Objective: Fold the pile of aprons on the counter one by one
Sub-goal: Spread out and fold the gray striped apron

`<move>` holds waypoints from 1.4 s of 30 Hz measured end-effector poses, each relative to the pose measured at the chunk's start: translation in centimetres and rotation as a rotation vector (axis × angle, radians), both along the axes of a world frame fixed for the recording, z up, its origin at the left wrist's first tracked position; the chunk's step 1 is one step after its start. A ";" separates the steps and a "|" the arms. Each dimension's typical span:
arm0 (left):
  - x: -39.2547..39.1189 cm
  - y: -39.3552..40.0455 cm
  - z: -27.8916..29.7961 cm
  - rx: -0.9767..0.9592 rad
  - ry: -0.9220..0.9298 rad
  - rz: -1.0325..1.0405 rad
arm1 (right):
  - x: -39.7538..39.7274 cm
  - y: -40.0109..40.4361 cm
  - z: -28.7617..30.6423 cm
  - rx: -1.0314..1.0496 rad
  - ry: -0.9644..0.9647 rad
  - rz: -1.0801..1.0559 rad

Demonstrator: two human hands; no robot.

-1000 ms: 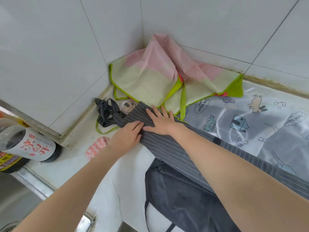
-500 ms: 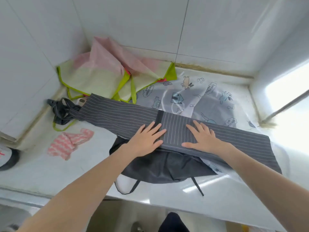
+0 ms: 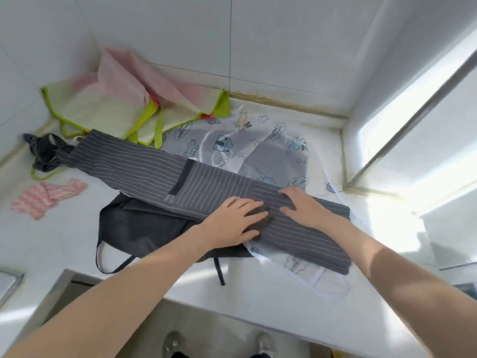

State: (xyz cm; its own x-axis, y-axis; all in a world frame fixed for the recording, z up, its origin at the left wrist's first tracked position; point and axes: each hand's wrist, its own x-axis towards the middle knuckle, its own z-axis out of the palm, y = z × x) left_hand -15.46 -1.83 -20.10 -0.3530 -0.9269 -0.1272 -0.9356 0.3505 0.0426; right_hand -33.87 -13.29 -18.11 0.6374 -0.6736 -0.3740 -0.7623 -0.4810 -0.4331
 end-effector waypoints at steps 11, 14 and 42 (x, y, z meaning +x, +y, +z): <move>-13.1 -2.6 -0.6 0.151 0.055 -0.060 | -8.8 -7.7 -0.9 0.170 0.200 -0.097; -13.5 -2.7 -1.1 0.160 0.030 -0.051 | -8.4 -7.8 -1.6 0.159 0.221 -0.064; -14.5 -1.6 -0.6 0.241 -0.106 0.013 | -8.8 -8.3 -0.6 0.277 0.120 -0.078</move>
State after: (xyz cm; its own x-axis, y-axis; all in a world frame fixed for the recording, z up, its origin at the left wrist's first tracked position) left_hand -30.00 -3.44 -20.71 -0.3138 -0.8698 -0.3806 -0.9438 0.3296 0.0248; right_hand -42.68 -21.64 -18.75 0.5280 -0.5803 -0.6201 -0.8460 -0.2952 -0.4441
